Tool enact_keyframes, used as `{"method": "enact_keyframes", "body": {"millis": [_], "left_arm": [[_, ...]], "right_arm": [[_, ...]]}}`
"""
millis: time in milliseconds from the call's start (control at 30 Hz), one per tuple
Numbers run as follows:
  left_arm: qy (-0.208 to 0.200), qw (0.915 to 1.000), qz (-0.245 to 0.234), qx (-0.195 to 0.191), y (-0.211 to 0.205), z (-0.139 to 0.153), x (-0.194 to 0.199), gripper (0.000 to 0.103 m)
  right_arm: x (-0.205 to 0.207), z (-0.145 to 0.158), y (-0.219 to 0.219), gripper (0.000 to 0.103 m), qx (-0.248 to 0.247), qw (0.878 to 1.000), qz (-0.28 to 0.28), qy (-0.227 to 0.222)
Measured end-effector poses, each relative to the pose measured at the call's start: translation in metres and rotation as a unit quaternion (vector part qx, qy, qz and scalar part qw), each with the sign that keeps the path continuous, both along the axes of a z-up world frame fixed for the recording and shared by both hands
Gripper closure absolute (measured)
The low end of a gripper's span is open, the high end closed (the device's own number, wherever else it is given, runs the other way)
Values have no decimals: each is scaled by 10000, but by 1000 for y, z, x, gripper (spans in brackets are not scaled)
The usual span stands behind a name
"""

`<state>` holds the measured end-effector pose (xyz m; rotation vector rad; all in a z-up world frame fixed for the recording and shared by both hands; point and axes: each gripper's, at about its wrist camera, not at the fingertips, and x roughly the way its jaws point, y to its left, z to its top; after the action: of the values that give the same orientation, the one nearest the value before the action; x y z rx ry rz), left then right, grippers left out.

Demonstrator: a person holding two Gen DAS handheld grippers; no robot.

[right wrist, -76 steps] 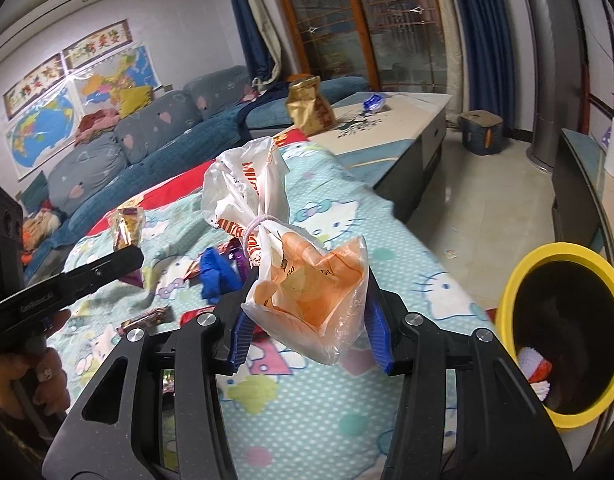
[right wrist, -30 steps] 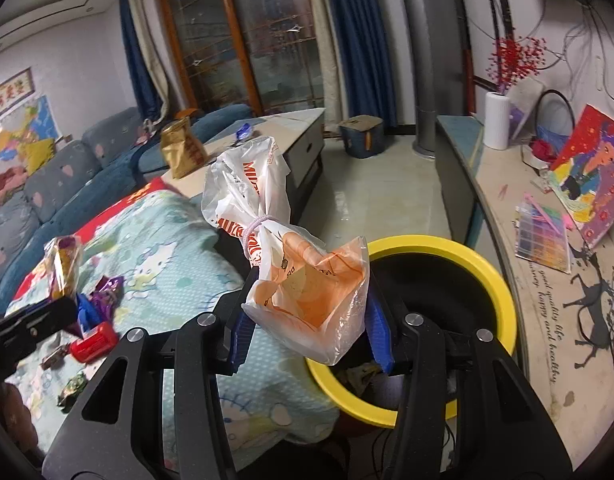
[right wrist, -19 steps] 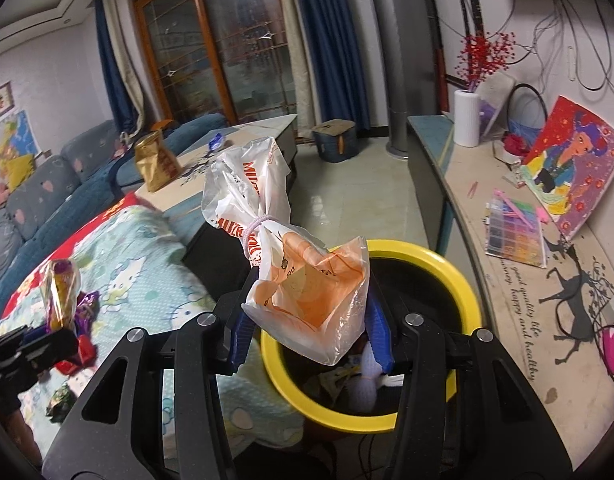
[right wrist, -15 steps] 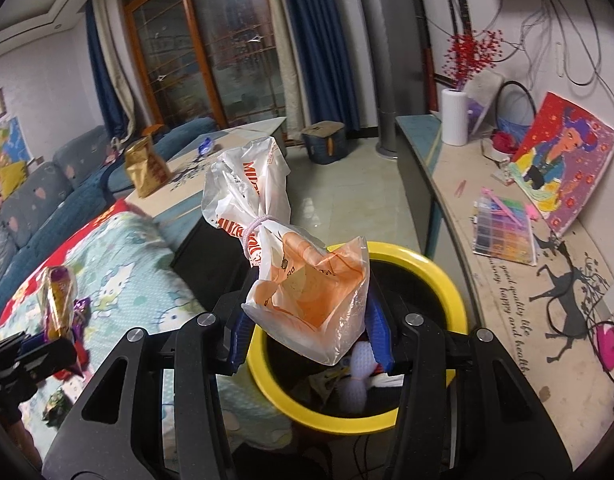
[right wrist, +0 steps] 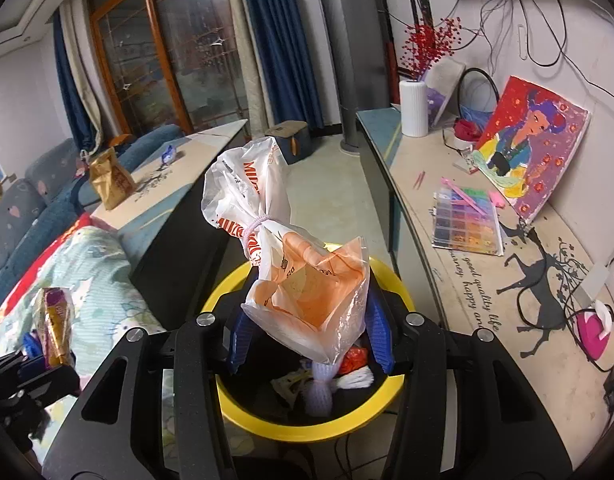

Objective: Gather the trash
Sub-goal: 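Open the right tool to drop the white bag into the bin while the left tool drops the wrapper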

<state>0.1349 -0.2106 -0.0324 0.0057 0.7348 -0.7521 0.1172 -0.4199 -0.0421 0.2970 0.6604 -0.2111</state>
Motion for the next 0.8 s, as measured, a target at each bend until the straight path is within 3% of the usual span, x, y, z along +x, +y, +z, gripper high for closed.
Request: {"method": "enact_keyframes", "body": {"millis": [800], "left_arm": [[429,9979,-266,401,-56,-44,37,80]], "right_arm": [[7,-32,-28,60,199,9988,-211,396]]}}
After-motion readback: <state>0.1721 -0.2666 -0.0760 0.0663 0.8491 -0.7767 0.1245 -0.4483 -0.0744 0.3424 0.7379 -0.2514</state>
